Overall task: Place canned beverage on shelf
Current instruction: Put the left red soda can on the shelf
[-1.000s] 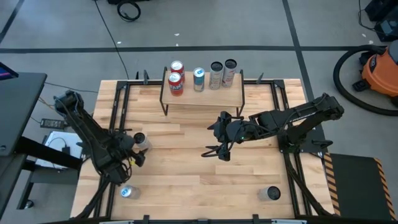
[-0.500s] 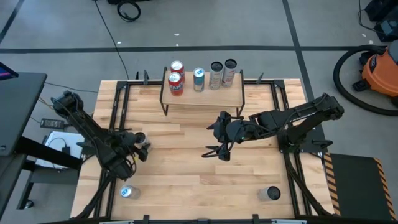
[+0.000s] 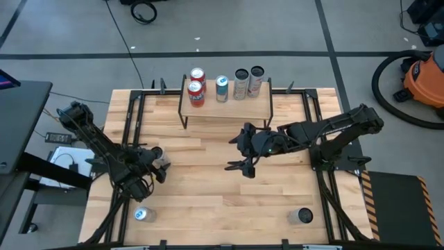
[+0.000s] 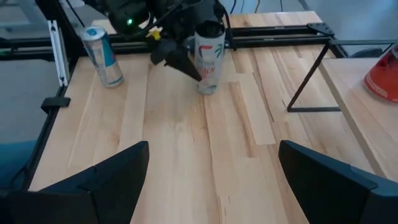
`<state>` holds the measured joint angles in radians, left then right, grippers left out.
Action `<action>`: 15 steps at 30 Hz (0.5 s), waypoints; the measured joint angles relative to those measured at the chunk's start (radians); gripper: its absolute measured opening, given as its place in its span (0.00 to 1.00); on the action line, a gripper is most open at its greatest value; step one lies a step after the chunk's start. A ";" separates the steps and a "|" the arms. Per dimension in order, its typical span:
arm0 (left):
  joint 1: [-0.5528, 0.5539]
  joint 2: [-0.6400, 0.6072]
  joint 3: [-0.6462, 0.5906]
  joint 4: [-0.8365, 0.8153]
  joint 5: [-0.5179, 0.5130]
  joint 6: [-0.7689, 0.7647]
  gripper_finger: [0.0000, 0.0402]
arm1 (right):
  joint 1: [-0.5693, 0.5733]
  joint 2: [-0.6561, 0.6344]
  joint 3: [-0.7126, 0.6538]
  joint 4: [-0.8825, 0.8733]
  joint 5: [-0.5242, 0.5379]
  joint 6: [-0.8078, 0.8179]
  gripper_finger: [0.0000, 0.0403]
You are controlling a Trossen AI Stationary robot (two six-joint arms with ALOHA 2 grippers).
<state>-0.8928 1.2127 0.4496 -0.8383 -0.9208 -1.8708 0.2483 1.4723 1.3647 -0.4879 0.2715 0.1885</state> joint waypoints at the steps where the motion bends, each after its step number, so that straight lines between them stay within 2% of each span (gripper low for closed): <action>1: 0.000 0.000 0.000 0.000 0.000 0.004 0.92 | -0.003 0.000 0.000 0.003 -0.001 0.000 0.92; 6: 0.000 0.000 0.000 0.000 0.000 0.010 0.86 | -0.016 0.000 0.000 0.009 -0.001 0.002 0.92; 15: 0.000 0.000 0.000 0.027 -0.004 0.062 0.67 | -0.028 0.000 0.000 0.009 -0.005 0.001 0.92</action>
<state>-0.8932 1.2125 0.4496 -0.8115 -0.9245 -1.8088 0.2199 1.4723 1.3647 -0.4793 0.2665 0.1894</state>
